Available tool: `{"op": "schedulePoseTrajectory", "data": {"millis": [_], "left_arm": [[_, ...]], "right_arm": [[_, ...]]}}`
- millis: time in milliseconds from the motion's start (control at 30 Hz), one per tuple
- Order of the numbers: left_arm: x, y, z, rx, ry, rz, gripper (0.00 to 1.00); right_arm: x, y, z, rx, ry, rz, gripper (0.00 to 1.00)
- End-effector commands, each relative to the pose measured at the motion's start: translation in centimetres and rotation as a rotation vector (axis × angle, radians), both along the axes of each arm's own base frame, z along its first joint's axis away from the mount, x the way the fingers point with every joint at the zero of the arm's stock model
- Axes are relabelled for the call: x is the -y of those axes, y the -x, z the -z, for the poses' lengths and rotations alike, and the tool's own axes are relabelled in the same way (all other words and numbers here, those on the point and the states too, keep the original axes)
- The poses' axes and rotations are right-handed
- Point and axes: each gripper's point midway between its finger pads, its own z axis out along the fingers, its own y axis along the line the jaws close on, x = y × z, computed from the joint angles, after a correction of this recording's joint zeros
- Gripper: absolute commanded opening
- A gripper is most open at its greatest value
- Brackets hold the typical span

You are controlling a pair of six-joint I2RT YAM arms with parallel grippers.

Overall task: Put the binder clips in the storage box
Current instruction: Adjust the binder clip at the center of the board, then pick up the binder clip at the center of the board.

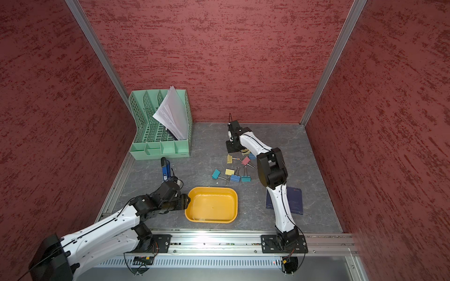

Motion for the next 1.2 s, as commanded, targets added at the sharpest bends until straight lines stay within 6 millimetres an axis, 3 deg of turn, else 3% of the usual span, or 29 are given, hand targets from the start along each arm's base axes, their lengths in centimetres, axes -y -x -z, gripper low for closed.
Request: {"op": "schedulePoseTrajectory", "data": {"millis": [0,100,400,600,700,833,1000,1100,1167], "left_arm": [[-0.5,0.0,0.2,0.006,-0.010,-0.016,0.67],[-0.5,0.1,0.2,0.004,-0.010,-0.015,0.67],[-0.4,0.0,0.2,0.006,-0.008,-0.009,0.67],[-0.3,0.0,0.1,0.007,-0.003,-0.004,0.68],[-0.3,0.1,0.1,0.009,-0.005,-0.003,0.68],[-0.3,0.0,0.1,0.012,-0.004,-0.003,0.68],[-0.3,0.0,0.0,0.016,-0.004,-0.002,0.68],[-0.2,-0.1,0.0,0.016,-0.004,0.001,0.68],[-0.2,0.0,0.1,0.013,-0.003,0.002,0.68]], "right_arm": [[1.8,0.2,0.8,-0.030,0.033,0.053,0.00],[2.9,0.0,1.2,-0.040,0.036,0.079,0.00],[3.2,1.0,3.2,-0.081,0.063,0.038,0.00],[4.2,3.6,4.7,-0.118,0.087,0.038,0.00],[4.8,5.7,4.7,-0.125,0.084,0.051,0.00],[3.9,8.7,4.1,-0.124,0.077,0.028,0.00],[1.3,12.0,3.6,-0.119,0.022,-0.015,0.00],[1.8,11.7,2.9,-0.079,0.037,0.022,0.00],[2.6,10.9,2.1,-0.049,0.066,0.043,0.12]]}}
